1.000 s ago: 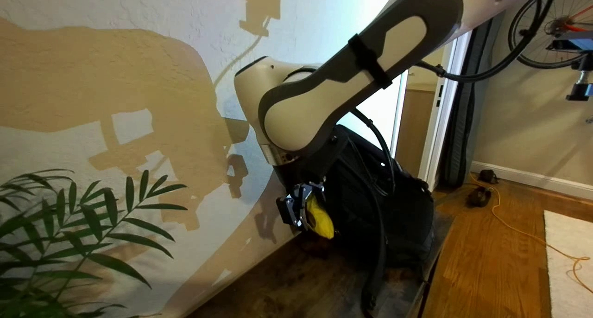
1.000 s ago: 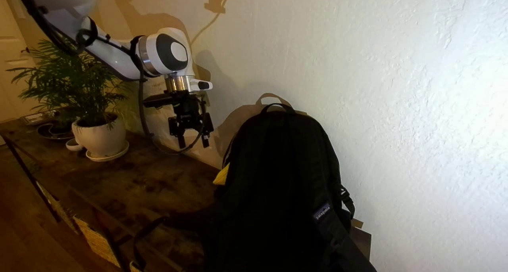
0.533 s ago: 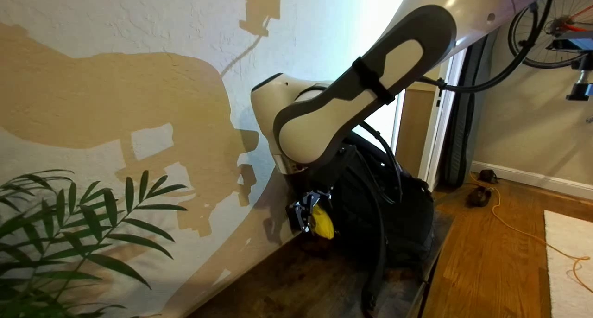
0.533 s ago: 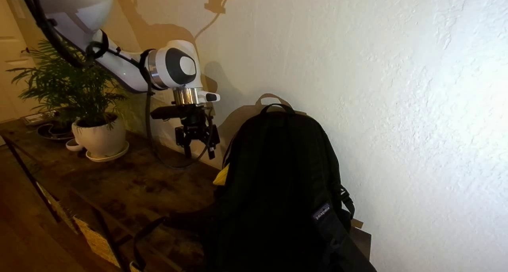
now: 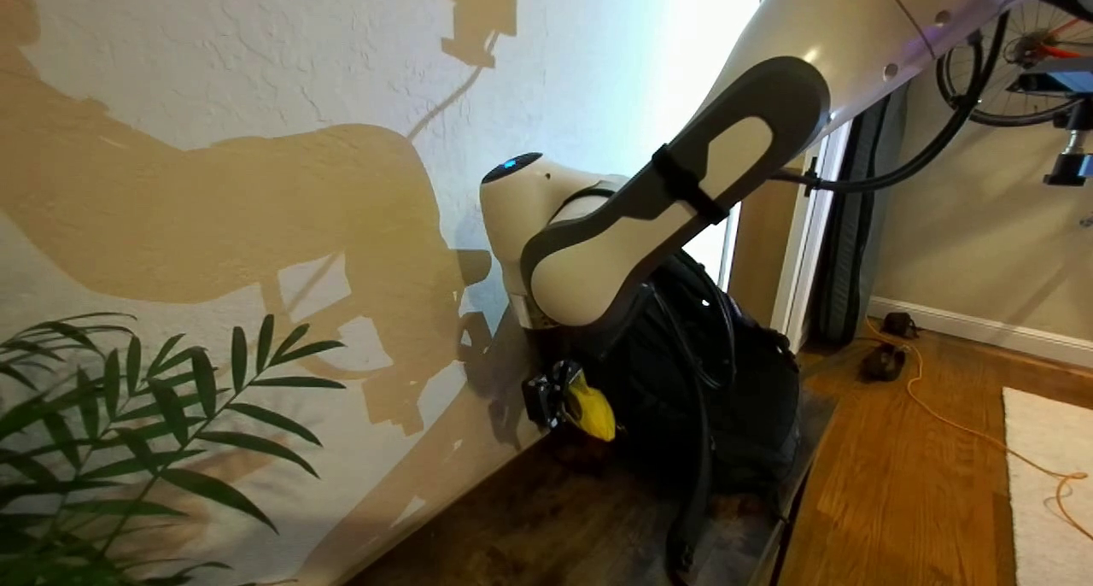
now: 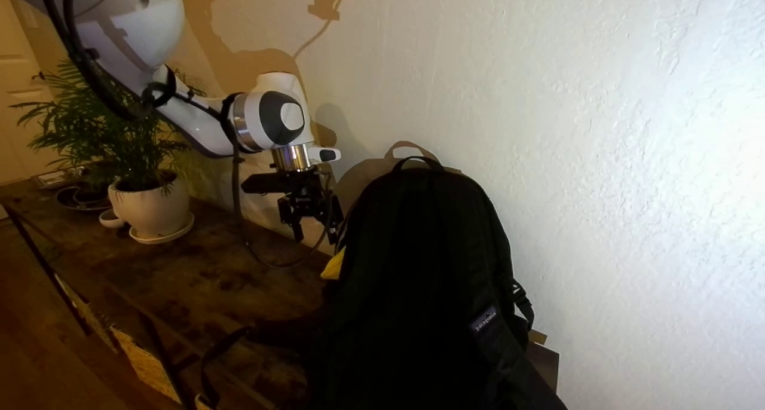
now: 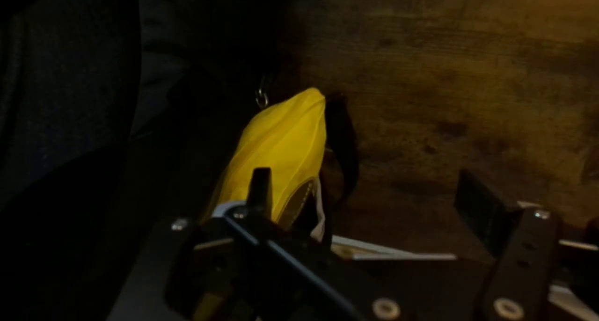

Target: Put the yellow thing in the bag

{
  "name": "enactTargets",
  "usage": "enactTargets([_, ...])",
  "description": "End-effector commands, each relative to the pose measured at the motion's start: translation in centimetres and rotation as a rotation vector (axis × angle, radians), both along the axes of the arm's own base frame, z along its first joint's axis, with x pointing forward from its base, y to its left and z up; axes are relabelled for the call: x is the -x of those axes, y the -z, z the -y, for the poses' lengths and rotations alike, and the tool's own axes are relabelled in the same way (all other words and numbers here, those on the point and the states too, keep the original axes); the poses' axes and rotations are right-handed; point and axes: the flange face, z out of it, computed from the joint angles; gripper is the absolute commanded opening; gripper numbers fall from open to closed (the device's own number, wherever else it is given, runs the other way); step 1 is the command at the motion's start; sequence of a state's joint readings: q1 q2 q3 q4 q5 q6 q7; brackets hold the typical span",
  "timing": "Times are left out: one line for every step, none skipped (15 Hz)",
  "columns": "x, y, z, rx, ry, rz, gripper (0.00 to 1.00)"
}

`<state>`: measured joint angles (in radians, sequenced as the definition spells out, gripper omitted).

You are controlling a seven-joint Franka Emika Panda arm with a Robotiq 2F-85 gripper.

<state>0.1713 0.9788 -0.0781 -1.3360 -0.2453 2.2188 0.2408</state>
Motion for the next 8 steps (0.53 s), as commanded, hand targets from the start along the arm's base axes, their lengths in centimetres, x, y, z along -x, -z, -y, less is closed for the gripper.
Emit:
enactTargets([-0.5,-0.3,0.8,0.038,0.028,0.087,1.0])
enactTargets([-0.7,-0.2,1.1,0.047,0.027,0.098,1.0])
enactTargets([-0.9,-0.2,1.4,0.053,0.027,0.106,1.0])
enactTargets([-1.0,-0.1,1.7,0.055,0.031,0.116,1.0])
enactTargets([-1.1,-0.1,1.9,0.052,0.036,0.127,1.0])
enactTargets([-1.3,0.0,2.1,0.047,0.041,0.14,1.0])
enactTargets([-1.5,0.2,2.2,0.043,0.045,0.151,1.0])
enactTargets([-1.8,0.4,2.3,0.038,0.047,0.163,1.0])
